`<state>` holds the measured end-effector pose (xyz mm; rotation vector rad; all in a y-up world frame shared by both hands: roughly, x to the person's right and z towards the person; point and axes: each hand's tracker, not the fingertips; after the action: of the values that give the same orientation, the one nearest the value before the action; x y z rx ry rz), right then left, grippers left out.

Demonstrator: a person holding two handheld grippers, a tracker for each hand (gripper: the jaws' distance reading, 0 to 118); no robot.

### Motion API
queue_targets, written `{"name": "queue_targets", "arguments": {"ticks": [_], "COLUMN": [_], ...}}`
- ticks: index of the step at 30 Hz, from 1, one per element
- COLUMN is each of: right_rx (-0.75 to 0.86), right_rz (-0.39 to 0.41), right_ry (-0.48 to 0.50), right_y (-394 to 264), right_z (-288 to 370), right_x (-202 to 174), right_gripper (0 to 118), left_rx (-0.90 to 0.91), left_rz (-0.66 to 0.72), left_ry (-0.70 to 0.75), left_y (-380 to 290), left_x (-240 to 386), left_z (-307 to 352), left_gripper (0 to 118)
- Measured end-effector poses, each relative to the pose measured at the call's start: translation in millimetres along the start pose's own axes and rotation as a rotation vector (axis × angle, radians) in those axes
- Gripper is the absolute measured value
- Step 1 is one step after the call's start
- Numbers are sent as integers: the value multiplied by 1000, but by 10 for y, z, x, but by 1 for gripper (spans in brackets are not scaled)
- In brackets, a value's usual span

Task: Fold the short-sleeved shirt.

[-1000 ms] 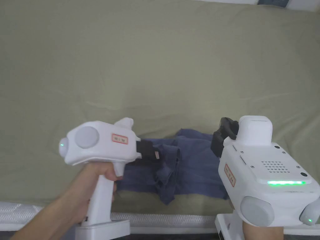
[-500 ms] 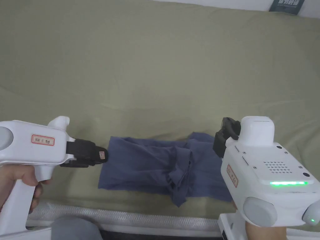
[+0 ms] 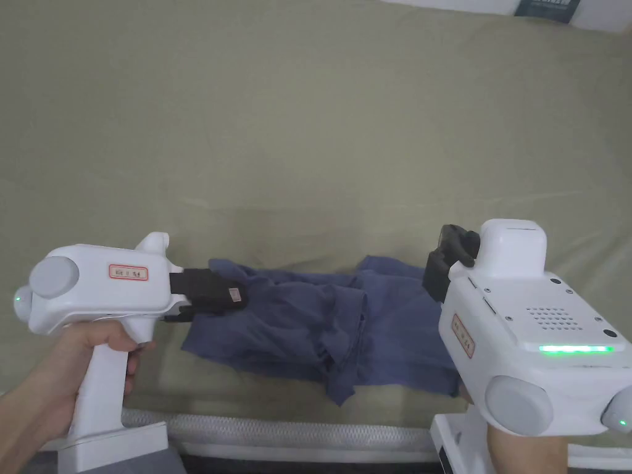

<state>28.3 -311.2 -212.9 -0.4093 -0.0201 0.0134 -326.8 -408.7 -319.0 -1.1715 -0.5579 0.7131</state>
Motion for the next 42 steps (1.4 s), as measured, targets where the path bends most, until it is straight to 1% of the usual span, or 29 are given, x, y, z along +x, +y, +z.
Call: {"name": "queue_targets", "arguments": {"ticks": [1, 4, 7, 10, 13, 15, 18, 23, 28, 31, 34, 35, 36, 37, 38, 39, 40, 41, 42], "right_rx": [4, 13, 23, 34, 42, 47, 51, 47, 59, 58, 53, 49, 46, 41, 37, 33, 30, 27, 25], "right_rz": [1, -14, -15, -9, -15, -13, -14, -21, 8, -2, -7, -12, -17, -22, -27, -32, -36, -39, -40], "right_ry": [-3, -1, 3, 11, 25, 37, 50, 68, 56, 46, 22, 16, 14, 9, 1, -2, -4, -10, -11], "right_y": [6, 52, 83, 108, 126, 124, 116, 95, 89, 97, 87, 81, 72, 60, 48, 39, 28, 18, 11], "right_z": [5, 24, 29, 25, 9, -9, -24, 25, 112, 127, 135, 136, 137, 141, 142, 143, 148, 153, 157], "right_x": [11, 47, 52, 34, 3, -32, -91, -151, -100, -11, 78, 108, 139, 169, 190, 210, 231, 245, 258], "right_gripper": [8, 8, 8, 8, 8, 8, 8, 8, 8, 8, 8, 8, 8, 8, 8, 8, 8, 8, 8], "left_rx": [-37, 0, 49, 143, 219, 267, 227, 153, 49, 7, -28, -55, -74, -79, -79, -86, -106, -82, -56], "left_rz": [-17, 42, 59, 63, 133, 82, -33, -227, -348, -419, -450, -484, -544, -573, -564, -547, -521, -505, -497], "left_ry": [-10, -40, -18, 97, 217, 306, 391, 393, 426, 489, 481, 470, 501, 509, 484, 479, 476, 449, 418], "left_y": [16, 4, 41, 66, 60, 90, 72, -12, -82, -171, -245, -269, -309, -329, -366, -349, -348, -353, -348], "left_x": [22, 40, 39, 46, 40, 104, 386, 1080, 1625, 1833, 1898, 1913, 1938, 1919, 1902, 1862, 1829, 1814, 1809], "left_z": [-19, 151, 437, 893, 1377, 1619, 1623, 1149, 475, 18, -452, -609, -787, -942, -1050, -1122, -1148, -1080, -988], "left_gripper": [9, 9, 9, 9, 9, 9, 9, 8, 9, 9, 9, 9, 15, 37, 90, 116, 118, 116, 111]}}
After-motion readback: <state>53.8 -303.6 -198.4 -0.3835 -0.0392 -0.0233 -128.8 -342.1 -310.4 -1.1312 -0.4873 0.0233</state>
